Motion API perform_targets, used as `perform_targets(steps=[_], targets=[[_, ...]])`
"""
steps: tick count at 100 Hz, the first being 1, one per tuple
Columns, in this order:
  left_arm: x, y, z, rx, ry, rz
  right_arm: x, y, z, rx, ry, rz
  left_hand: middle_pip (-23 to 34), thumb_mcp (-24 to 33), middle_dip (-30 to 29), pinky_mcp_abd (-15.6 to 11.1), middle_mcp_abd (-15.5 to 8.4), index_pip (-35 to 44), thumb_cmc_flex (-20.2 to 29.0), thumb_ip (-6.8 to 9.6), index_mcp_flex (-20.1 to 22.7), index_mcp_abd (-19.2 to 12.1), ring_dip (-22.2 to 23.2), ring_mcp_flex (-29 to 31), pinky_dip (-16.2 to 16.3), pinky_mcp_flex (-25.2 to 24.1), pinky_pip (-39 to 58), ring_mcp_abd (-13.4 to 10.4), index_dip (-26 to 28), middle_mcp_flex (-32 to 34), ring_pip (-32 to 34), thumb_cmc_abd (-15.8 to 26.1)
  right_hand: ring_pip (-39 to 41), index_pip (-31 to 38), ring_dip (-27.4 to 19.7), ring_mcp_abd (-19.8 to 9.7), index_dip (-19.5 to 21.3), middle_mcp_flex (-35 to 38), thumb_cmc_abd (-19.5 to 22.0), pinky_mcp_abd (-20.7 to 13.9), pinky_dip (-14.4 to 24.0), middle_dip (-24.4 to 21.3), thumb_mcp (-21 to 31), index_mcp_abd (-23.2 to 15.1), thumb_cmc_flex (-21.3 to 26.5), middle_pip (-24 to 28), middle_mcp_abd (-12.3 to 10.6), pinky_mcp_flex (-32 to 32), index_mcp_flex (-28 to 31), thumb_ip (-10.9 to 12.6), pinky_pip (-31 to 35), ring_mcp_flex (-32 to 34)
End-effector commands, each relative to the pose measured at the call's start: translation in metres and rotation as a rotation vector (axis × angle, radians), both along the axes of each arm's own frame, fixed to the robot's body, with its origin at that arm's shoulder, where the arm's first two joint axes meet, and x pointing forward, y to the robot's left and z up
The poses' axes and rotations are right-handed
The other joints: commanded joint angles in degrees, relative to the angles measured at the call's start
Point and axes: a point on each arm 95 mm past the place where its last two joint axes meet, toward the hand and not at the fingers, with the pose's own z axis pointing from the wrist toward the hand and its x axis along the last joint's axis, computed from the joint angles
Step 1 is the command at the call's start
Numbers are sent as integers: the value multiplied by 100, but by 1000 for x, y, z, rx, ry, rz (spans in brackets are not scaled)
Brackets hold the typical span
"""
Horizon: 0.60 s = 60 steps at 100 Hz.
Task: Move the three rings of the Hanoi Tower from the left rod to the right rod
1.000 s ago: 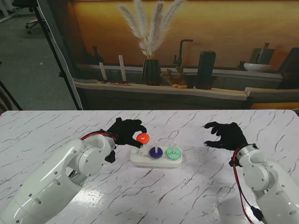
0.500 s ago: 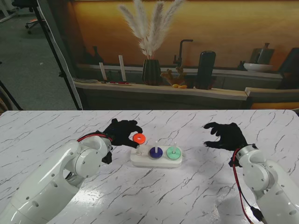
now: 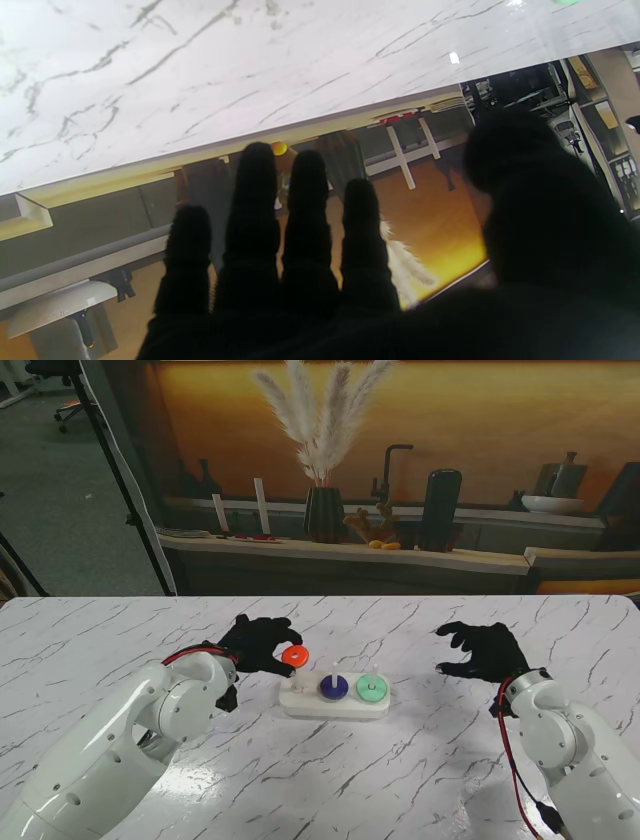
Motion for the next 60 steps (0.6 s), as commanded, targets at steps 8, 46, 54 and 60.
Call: perform_targets(steps=[8,46,54,60], targets=[[-3,-1,-5,5,18,-15,-1,4,-3,3,7,8,-39,81,56,1,-1,210,179,-73,267,-66,61,65,9,-59,206,27,-5,45,10,291,80,28,70,-44,43,66,65,1864,-4,56,-59,-164,7,68,-95,-66,75,90,90,48],[-4,-1,-4,13,20,-20,-1,4,-4,2,9,8,-43,79,55,-2,-4,209,170,-74,265,-63,62,67,9,-61,210,23,-7,40,12,305,84,28,72,-44,43,71,67,1860,-3,56,-62,-166,8,68,-89,-65,80,90,90,60],[-4,-1,-4,14,19,-21,-1,4,-4,2,9,8,-42,79,56,-1,3,211,170,-74,270,-61,61,63,9,-62,209,27,-6,44,10,301,82,27,71,-39,43,71,65,1861,-3,56,-61,-163,12,68,-98,-65,76,90,90,55],[-4,-1,-4,16,21,-22,-2,3,-4,3,9,7,-42,78,56,-4,2,212,167,-75,272,-62,62,69,9,-59,211,32,-5,44,11,302,83,28,72,-34,43,68,70,1860,-3,56,-61,-168,12,67,-92,-68,78,90,88,55]])
